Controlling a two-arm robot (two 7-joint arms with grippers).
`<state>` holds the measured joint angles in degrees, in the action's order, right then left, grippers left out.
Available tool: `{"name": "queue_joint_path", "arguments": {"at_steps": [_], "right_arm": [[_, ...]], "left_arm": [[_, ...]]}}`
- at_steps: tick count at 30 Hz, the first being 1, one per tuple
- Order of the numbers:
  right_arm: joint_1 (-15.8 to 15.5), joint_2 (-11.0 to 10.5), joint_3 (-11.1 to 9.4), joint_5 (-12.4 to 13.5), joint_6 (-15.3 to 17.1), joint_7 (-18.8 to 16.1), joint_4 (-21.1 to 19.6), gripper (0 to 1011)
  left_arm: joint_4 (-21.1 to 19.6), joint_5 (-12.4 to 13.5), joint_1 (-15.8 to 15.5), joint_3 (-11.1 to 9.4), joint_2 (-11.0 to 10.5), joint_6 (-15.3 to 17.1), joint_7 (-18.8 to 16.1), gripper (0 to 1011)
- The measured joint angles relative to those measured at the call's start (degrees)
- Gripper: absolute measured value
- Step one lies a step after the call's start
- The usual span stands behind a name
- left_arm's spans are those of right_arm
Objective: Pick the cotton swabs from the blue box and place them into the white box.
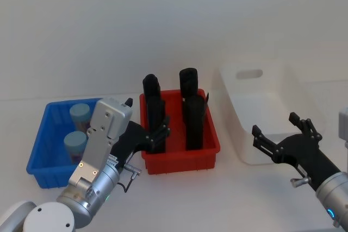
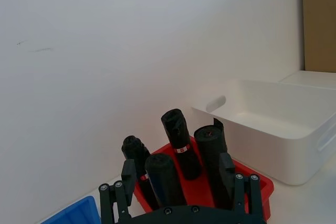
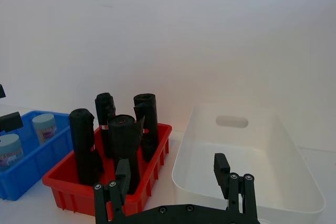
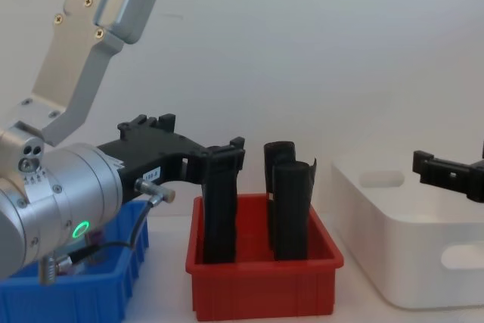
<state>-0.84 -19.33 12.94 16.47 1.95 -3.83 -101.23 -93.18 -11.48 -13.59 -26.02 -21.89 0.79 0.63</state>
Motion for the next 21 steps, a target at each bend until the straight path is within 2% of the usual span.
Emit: {"name": "queue_joint_path", "arguments": {"at_steps": [21], "right_arm": [[0.0, 0.0, 0.0, 0.0, 0.0, 0.0, 0.0, 1002]], "left_arm": [[0.0, 0.0, 0.0, 0.0, 0.0, 0.0, 0.0, 1004]]}}
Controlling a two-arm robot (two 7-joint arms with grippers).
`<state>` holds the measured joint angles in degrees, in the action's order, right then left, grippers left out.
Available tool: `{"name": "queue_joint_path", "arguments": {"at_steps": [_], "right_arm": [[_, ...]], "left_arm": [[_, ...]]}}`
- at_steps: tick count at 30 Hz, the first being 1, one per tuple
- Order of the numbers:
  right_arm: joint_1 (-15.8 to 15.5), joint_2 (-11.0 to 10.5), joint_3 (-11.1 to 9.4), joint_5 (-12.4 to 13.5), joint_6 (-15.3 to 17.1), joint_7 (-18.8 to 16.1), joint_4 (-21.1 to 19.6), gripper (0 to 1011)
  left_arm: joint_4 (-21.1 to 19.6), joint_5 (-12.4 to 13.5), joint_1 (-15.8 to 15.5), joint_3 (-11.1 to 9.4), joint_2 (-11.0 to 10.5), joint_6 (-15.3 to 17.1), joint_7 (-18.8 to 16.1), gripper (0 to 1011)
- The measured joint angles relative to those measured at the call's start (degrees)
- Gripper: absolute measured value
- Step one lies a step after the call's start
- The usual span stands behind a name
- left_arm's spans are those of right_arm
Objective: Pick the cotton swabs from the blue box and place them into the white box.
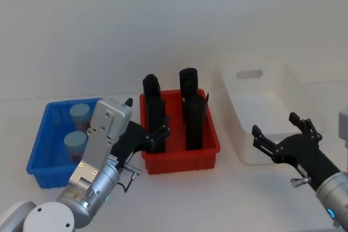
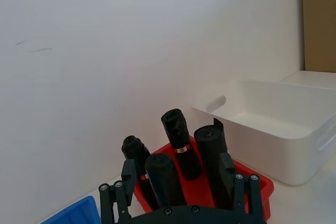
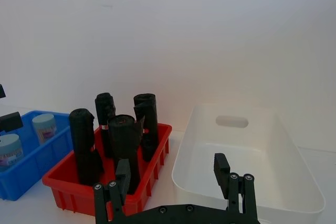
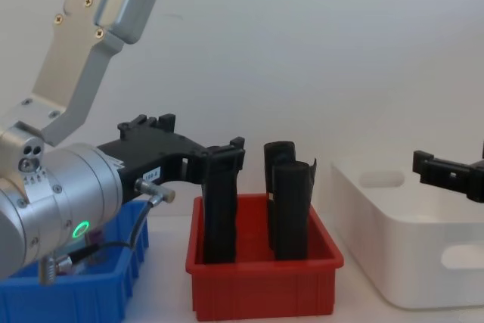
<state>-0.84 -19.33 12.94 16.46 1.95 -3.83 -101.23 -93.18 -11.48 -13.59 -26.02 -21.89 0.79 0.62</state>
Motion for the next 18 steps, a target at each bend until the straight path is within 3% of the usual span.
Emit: {"name": "queue_joint_path", "arguments": {"at_steps": [18], "right_arm": [[0.0, 0.0, 0.0, 0.0, 0.0, 0.0, 0.0, 1002]], "left_arm": [[0.0, 0.0, 0.0, 0.0, 0.0, 0.0, 0.0, 1004]]}}
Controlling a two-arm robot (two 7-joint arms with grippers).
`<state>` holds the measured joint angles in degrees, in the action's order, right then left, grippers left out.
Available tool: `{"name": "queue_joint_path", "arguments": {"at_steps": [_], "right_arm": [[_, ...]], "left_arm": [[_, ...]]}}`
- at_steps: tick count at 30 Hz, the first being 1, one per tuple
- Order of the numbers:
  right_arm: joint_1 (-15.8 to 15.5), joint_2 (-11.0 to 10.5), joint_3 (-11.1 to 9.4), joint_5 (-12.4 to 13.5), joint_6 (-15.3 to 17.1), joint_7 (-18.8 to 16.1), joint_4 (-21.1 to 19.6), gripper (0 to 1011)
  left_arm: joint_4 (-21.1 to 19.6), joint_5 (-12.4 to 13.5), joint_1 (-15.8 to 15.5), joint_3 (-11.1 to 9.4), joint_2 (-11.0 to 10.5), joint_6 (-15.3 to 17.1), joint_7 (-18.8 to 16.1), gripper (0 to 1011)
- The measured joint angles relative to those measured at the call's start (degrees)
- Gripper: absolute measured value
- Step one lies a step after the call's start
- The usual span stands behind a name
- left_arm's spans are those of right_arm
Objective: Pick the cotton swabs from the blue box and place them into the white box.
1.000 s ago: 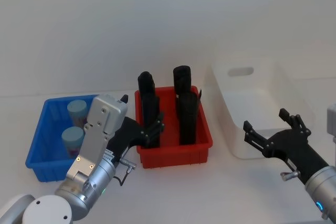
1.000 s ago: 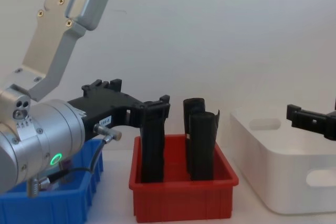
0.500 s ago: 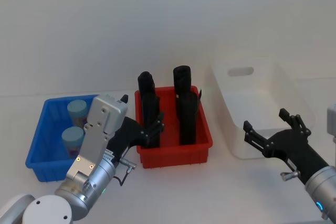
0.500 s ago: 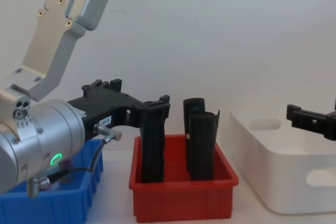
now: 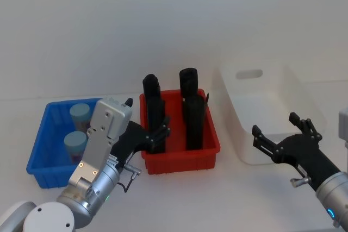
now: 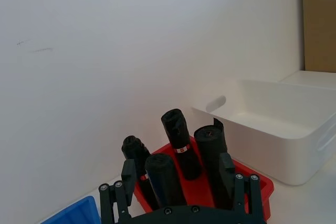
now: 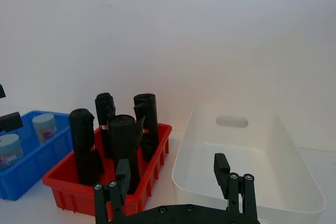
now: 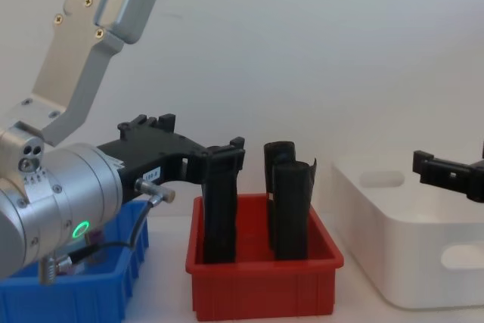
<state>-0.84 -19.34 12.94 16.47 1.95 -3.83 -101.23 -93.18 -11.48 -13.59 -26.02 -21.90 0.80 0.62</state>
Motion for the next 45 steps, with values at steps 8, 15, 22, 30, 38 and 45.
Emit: {"name": "queue_joint_path", "arguments": {"at_steps": [8, 15, 22, 30, 38, 45], "right_arm": [[0.0, 0.0, 0.0, 0.0, 0.0, 0.0, 0.0, 1002], [0.0, 0.0, 0.0, 0.0, 0.0, 0.0, 0.0, 1002], [0.0, 0.0, 0.0, 0.0, 0.0, 0.0, 0.0, 1002], [0.0, 0.0, 0.0, 0.0, 0.0, 0.0, 0.0, 1002], [0.0, 0.0, 0.0, 0.0, 0.0, 0.0, 0.0, 1002], [0.0, 0.0, 0.0, 0.0, 0.0, 0.0, 0.0, 1002]], "left_arm": [[0.0, 0.0, 0.0, 0.0, 0.0, 0.0, 0.0, 1004], [0.0, 0.0, 0.0, 0.0, 0.0, 0.0, 0.0, 1004], [0.2, -0.1, -0.1, 0.2, 0.0, 0.0, 0.0, 1004], [1.4, -1.2, -0.9, 1.4, -0.4, 0.5, 0.5, 1004], [4.0, -2.4, -2.4, 3.1, -0.8, 1.7, 1.7, 1004], [7.1, -3.7, -4.0, 4.5, -0.9, 3.4, 2.6, 1004]]}}
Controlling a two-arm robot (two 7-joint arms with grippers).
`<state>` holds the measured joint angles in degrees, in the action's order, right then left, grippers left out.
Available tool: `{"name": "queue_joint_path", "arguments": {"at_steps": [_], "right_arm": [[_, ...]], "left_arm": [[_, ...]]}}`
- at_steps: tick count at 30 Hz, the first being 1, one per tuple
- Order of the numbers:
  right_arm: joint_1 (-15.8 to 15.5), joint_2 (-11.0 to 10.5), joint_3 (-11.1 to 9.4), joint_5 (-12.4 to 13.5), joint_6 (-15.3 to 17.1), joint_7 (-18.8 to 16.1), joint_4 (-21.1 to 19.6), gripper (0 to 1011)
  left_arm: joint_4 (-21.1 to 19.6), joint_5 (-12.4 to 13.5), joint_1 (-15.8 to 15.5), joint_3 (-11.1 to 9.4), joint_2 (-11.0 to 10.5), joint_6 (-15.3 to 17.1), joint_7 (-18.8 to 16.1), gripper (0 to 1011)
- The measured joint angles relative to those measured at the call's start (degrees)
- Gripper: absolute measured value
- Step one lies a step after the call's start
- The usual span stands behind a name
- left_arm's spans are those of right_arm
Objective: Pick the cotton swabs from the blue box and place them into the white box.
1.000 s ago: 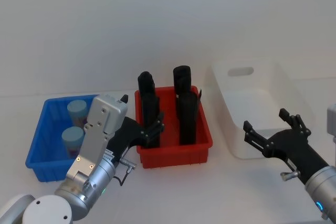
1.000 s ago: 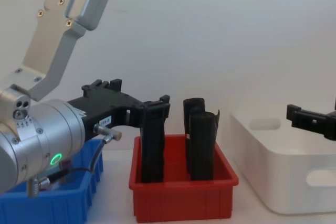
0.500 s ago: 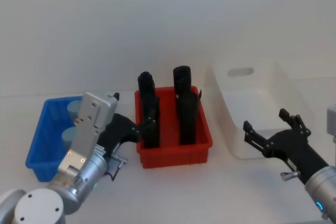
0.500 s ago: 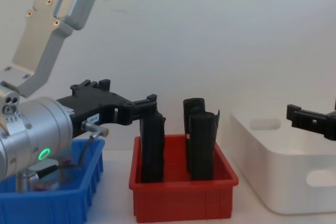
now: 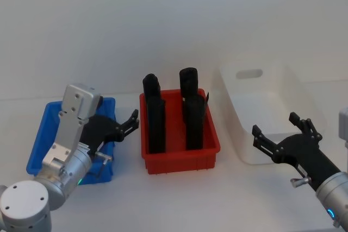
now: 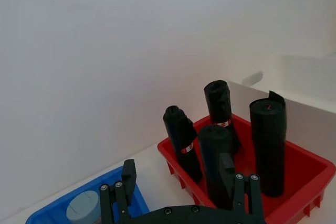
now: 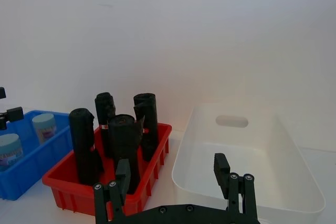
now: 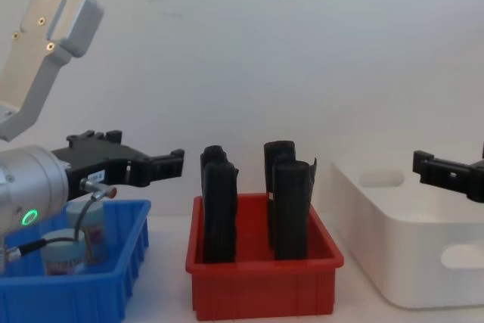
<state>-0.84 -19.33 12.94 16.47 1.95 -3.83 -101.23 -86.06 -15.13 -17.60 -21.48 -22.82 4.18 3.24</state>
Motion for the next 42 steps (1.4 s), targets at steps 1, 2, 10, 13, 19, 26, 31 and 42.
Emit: {"name": "queue_joint_path", "arguments": {"at_steps": [1, 2, 10, 13, 19, 26, 31, 42], "right_arm": [[0.0, 0.0, 0.0, 0.0, 0.0, 0.0, 0.0, 1002], [0.0, 0.0, 0.0, 0.0, 0.0, 0.0, 0.0, 1002], [0.0, 0.0, 0.0, 0.0, 0.0, 0.0, 0.0, 1002], [0.0, 0.0, 0.0, 0.0, 0.0, 0.0, 0.0, 1002], [0.0, 0.0, 0.0, 0.0, 0.0, 0.0, 0.0, 1002], [0.0, 0.0, 0.0, 0.0, 0.0, 0.0, 0.0, 1002], [0.0, 0.0, 0.0, 0.0, 0.0, 0.0, 0.0, 1002], [0.0, 0.0, 0.0, 0.0, 0.0, 0.0, 0.0, 1002]], "left_arm": [[0.4, -0.2, -0.2, 0.1, 0.0, 0.2, 0.1, 1004], [0.8, -0.3, -0.4, 0.3, 0.0, 0.4, 0.1, 1004], [5.0, -2.0, -2.2, 1.8, 0.1, 3.6, 0.3, 1004], [6.2, -2.6, -2.6, 2.3, 0.0, 4.8, 0.3, 1004], [8.3, -3.6, -3.2, 3.3, -0.1, 6.9, -0.1, 1004], [9.9, -4.4, -3.5, 4.0, -0.3, 9.0, -0.5, 1004], [11.4, -4.9, -3.8, 4.4, -0.3, 9.9, -0.8, 1004], [14.7, -6.0, -4.7, 5.0, 0.1, 10.5, -1.0, 1004]]}}
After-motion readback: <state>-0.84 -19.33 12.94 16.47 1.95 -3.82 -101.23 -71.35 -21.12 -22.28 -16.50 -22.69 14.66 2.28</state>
